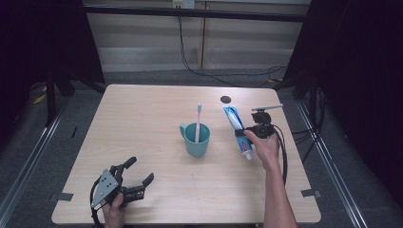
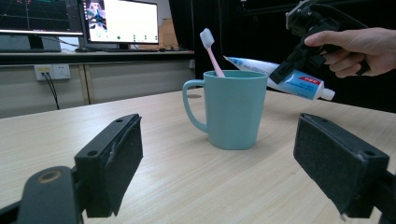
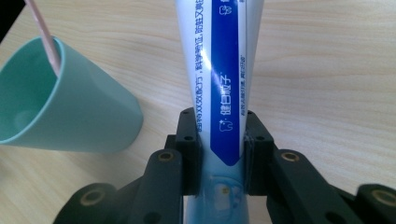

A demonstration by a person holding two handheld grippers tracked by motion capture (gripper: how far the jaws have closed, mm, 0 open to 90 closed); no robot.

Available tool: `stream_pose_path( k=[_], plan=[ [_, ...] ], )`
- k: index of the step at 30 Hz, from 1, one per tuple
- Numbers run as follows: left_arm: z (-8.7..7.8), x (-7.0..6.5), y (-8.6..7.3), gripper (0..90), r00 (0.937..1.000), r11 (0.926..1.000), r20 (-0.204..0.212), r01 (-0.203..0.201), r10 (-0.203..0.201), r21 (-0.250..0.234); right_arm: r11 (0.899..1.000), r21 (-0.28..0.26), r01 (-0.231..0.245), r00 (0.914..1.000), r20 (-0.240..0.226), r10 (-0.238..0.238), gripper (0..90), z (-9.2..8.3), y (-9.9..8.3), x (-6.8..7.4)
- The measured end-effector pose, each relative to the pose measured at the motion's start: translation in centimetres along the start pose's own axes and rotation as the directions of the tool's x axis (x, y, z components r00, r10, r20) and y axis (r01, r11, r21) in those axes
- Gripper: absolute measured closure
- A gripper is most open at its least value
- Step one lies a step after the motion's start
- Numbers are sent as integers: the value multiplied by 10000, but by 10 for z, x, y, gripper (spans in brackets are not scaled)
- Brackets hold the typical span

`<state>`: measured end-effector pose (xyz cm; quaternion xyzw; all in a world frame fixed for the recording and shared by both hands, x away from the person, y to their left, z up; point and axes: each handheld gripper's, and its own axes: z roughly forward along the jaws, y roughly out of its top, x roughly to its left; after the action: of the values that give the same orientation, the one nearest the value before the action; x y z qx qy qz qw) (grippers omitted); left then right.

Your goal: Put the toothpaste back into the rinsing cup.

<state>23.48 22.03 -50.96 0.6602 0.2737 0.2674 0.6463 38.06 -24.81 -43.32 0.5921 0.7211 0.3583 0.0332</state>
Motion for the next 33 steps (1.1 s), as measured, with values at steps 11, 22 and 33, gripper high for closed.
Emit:
stream_pose_path(
  k=[11, 22, 33],
  plan=[
    [0, 0, 0, 156, 10000, 10000, 0, 1, -1, 0, 9947, -986, 292, 9991, -290, -322, 726, -13, -1, 5],
    [0, 0, 0, 156, 10000, 10000, 1, 1, -1, -2, 9772, -2060, 514, 9958, -631, -657, 726, -24, -2, 11],
    [0, 0, 0, 156, 10000, 10000, 1, 1, -1, -3, 9483, -3087, 742, 9915, -791, -1033, 725, -29, -4, 17]
  ],
)
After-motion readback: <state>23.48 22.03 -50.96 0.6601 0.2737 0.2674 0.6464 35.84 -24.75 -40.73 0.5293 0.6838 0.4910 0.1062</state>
